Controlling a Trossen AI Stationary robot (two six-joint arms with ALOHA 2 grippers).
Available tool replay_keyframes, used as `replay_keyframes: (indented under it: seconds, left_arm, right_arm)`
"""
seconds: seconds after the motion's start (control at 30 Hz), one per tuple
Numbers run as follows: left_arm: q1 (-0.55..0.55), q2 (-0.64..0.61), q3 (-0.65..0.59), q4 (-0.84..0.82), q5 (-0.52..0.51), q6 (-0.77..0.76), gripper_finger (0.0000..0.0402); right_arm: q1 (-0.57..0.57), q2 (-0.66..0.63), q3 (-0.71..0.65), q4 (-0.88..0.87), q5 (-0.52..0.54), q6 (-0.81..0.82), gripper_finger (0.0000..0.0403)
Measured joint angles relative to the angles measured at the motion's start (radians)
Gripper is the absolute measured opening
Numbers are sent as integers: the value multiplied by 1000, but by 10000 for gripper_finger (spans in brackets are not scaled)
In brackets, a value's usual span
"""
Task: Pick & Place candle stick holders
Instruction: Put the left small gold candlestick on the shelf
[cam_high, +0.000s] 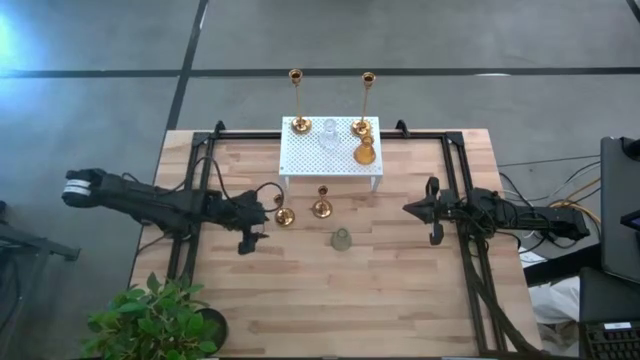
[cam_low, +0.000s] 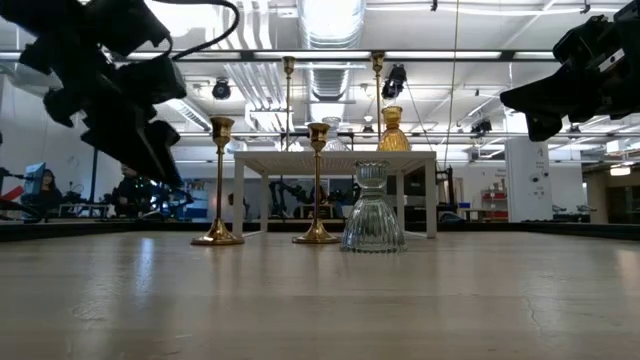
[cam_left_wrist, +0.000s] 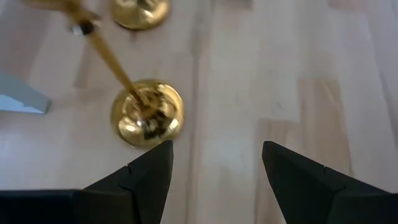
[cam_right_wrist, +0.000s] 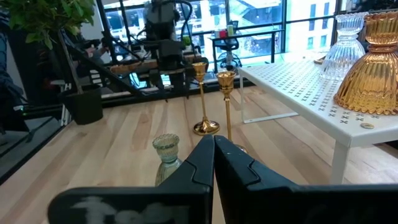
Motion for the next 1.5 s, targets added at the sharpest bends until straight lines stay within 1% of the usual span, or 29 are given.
replay_keyframes:
  seconds: [0.07, 0.2, 0.3, 0.37, 0.5, 0.67, 0.83, 1.03, 1.13, 1.23, 1.37, 1.5]
  left_arm:
    - [0, 0, -34, 82, -28, -37, 252]
    - [0, 0, -83, 240, -120, -71, 252]
    - [0, 0, -103, 275, -219, -67, 252]
    - [0, 0, -118, 293, -265, -65, 252]
    - [2, 4, -138, 384, -270, -63, 252]
    - [11, 25, -138, 472, -272, -26, 252]
    - [37, 55, -138, 523, -285, -26, 252]
    - [52, 83, -138, 531, -282, -36, 247]
    - [52, 89, -138, 553, -280, -43, 225]
    - [52, 89, -138, 559, -280, -43, 186]
    - [52, 89, -138, 562, -276, -39, 119]
    - [52, 89, -138, 572, -257, -37, 43]
  right_arm:
    - [0, 0, 0, 0, 0, 0, 8]
    - [0, 0, 0, 0, 0, 0, 8]
    - [0, 0, 0, 0, 0, 0, 8]
    - [0, 0, 0, 0, 0, 0, 8]
    - [0, 0, 0, 0, 0, 0, 8]
    - [0, 0, 0, 0, 0, 0, 8]
    - [0, 0, 0, 0, 0, 0, 8]
    - [0, 0, 0, 0, 0, 0, 8]
    - [0, 0, 0, 0, 0, 0, 8]
    - [0, 0, 0, 0, 0, 0, 8]
    - [0, 0, 0, 0, 0, 0, 8]
    - [0, 0, 0, 0, 0, 0, 8]
